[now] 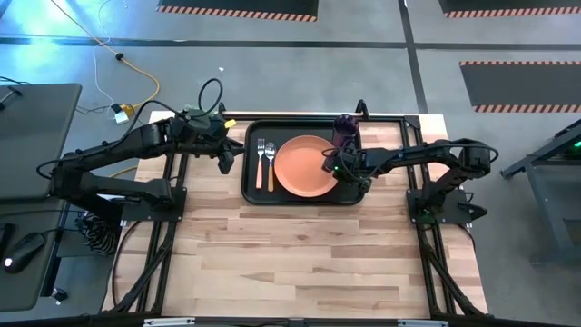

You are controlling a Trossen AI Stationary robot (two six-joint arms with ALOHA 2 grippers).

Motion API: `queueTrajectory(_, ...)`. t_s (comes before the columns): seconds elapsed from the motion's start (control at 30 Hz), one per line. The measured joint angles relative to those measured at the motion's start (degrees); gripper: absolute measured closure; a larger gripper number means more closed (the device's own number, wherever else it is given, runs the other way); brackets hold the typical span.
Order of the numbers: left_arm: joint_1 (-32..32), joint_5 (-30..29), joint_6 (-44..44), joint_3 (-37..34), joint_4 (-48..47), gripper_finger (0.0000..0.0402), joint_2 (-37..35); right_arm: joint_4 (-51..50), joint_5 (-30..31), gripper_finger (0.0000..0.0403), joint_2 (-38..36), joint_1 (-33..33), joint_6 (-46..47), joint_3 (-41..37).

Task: Pick and place plate/cup/fork/spoon on tray
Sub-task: Put the orange plate to the right of the orange spoon on the black serving tray, then adjust the violet cup on the black serving tray

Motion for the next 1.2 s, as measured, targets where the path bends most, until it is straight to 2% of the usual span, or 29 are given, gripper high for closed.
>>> queueTrajectory(0.47,0.0,0.0,0.0,0.0,0.0,0.0326,0.0,-2.6,0.3,0.0353,-0.6,0.1,0.4,0.0)
queueTrajectory(0.77,0.0,0.0,-0.3,0.0,0.0,0.0326,0.0,-3.8,2.4,0.0353,-4.3,0.2,0.0,0.0)
queueTrajectory(0.97,0.0,0.0,-0.3,0.0,0.0,0.0326,0.0,-1.6,0.2,0.0353,-8.2,1.0,-5.5,0.0)
queueTrajectory(1.2,0.0,-0.3,0.0,0.0,1.1,0.0326,0.0,4.0,5.2,0.0353,-15.1,2.8,-16.0,0.0)
